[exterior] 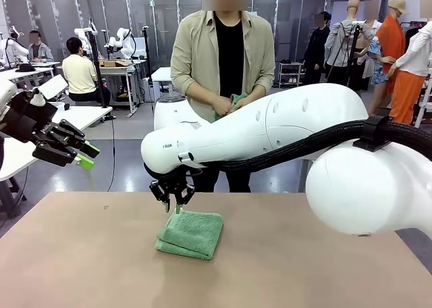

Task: Fold the towels and place them in the basket.
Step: When a person lays out a Towel with hook on the table, fold it in half twice.

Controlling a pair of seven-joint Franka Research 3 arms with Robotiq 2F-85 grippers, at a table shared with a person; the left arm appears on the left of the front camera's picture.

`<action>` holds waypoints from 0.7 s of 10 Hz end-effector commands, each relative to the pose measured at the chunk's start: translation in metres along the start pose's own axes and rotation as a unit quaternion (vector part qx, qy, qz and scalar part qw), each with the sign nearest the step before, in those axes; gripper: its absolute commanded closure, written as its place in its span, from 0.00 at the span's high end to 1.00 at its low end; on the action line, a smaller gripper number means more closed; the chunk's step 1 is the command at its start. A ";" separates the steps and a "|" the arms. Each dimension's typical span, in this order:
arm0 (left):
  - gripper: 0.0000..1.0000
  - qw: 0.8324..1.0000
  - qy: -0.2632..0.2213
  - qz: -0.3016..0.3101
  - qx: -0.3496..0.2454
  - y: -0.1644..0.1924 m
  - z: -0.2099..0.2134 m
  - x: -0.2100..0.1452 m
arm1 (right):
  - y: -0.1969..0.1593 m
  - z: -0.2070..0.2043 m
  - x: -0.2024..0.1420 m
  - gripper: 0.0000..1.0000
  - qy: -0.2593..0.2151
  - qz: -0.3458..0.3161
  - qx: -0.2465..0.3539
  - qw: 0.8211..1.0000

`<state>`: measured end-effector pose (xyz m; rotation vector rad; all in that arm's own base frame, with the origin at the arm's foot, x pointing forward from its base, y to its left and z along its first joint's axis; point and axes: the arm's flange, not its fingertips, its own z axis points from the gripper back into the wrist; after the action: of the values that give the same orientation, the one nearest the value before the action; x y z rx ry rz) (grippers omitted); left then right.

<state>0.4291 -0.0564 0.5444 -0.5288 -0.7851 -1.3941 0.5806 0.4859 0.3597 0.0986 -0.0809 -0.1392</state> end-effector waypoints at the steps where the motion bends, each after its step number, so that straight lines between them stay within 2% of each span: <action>1: 0.56 1.000 -0.007 -0.002 0.003 -0.001 0.000 0.001 | -0.002 0.004 -0.016 0.47 -0.004 -0.001 0.013 1.000; 2: 0.56 1.000 -0.007 -0.002 0.003 -0.001 0.000 0.001 | -0.006 0.011 -0.025 0.81 -0.006 -0.002 -0.006 1.000; 4: 0.56 1.000 -0.007 -0.002 0.003 -0.001 0.000 0.001 | -0.044 0.042 -0.065 0.81 -0.015 -0.001 -0.063 0.998; 7: 0.56 1.000 -0.007 -0.002 0.003 -0.001 0.000 0.001 | -0.096 0.084 -0.133 0.81 -0.040 0.011 -0.041 0.998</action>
<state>0.4291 -0.0562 0.5443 -0.5286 -0.7848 -1.3937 0.4701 0.4261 0.4261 -0.0221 -0.1130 -0.0951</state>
